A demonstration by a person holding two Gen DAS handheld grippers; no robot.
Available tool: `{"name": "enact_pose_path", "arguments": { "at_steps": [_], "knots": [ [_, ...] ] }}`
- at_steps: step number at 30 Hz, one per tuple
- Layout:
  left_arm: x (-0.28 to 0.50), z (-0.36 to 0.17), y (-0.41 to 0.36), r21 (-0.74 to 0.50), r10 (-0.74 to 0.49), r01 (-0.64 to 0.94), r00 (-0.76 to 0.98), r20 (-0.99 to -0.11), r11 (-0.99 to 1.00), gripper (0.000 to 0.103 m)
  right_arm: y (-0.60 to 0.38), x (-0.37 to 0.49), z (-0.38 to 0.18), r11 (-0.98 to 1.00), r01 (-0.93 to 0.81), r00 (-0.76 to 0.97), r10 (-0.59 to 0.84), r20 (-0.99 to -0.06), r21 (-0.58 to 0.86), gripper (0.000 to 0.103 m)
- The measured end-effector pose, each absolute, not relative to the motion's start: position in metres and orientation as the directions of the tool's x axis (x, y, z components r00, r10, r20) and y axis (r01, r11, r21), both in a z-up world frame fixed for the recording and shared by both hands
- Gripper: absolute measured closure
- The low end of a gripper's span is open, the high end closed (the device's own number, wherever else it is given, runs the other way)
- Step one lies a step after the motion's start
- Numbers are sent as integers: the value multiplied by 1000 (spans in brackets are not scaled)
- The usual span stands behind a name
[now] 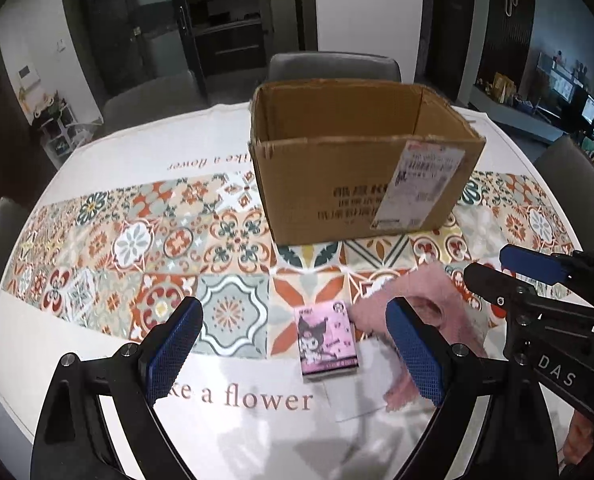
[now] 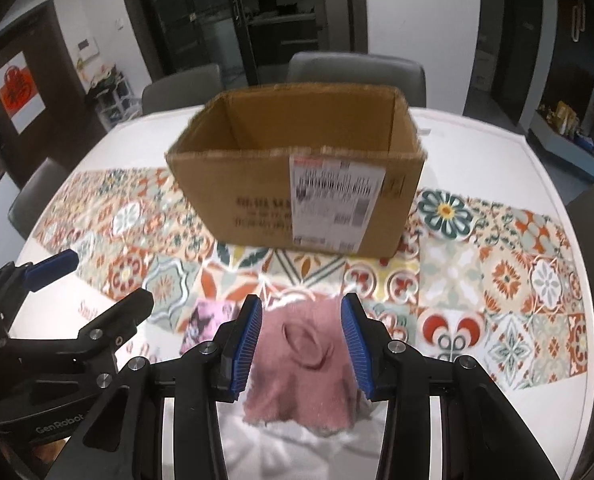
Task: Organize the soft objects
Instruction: 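Move both tools back toward the tissue pack and pink towel, then grasp the Kuromi tissue pack with the left tool while the right tool grasps the pink hair tie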
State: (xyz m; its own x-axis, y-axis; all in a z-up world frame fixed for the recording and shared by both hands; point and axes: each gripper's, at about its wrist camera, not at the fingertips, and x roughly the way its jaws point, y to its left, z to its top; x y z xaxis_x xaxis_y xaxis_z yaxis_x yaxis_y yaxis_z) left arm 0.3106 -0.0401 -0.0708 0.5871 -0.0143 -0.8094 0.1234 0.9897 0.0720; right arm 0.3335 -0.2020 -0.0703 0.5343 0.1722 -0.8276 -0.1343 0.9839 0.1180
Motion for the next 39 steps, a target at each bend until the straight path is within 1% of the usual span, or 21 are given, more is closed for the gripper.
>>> {"name": "enact_pose_path", "arguments": {
  "at_steps": [15, 22, 28, 34, 35, 39],
  "knots": [
    [301, -123, -41, 31, -26, 110, 484, -875, 993, 10, -197, 329, -113, 970, -219, 421, 191, -887, 105, 60],
    [313, -144, -43, 14, -33, 101, 446, -895, 995, 10, -198, 338, -137, 962, -244, 353, 204, -913, 121, 60],
    [325, -162, -46, -15, -57, 107, 405, -913, 994, 12, -193, 347, -155, 952, -292, 317, 186, -930, 91, 60],
    [332, -175, -49, -16, -58, 113, 382, -922, 994, 12, -193, 355, -167, 947, -313, 300, 169, -939, 70, 60],
    [334, -178, -49, -16, -58, 111, 378, -924, 994, 13, -193, 356, -169, 947, -314, 298, 166, -940, 68, 60],
    [338, -184, -51, -9, -47, 107, 363, -931, 994, 24, -194, 361, -175, 947, -314, 286, 166, -944, 71, 61]
  ]
}}
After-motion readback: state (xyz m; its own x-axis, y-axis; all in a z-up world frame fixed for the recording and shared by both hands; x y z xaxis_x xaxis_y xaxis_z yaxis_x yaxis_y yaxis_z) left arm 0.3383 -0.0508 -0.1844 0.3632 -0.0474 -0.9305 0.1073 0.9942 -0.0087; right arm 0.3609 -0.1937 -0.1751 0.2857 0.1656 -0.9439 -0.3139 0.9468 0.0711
